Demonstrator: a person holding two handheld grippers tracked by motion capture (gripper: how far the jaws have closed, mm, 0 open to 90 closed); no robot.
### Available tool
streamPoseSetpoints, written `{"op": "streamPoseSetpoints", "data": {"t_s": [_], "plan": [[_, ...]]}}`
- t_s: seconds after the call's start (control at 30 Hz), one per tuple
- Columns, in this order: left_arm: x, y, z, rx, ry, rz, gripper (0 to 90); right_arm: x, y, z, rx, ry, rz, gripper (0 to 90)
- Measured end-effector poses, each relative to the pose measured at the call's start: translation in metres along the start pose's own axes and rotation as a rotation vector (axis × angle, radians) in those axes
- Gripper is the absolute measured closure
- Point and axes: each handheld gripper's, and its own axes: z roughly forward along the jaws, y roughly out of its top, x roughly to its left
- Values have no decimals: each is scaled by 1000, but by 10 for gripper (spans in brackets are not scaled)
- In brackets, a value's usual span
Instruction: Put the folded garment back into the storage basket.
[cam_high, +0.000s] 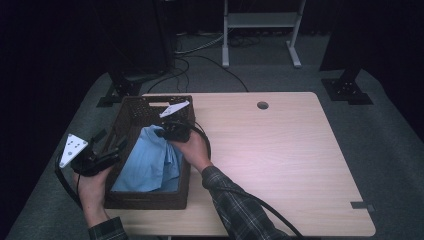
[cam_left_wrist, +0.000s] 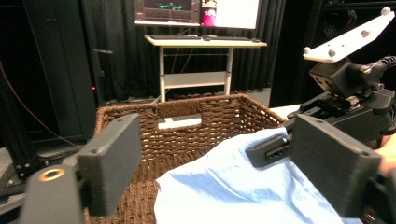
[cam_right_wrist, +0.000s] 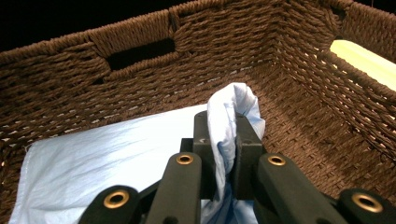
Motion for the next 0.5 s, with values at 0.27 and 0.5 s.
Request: {"op": "streamPoseSetpoints", "data": {"t_s": [0.27, 0.5], "plan": [[-1, 0, 0, -4, 5, 11, 140, -8, 5, 3, 30, -35, -17, 829], [-2, -1, -1, 2, 4, 17, 140, -19, 12, 3, 28, -121, -84, 589]]}}
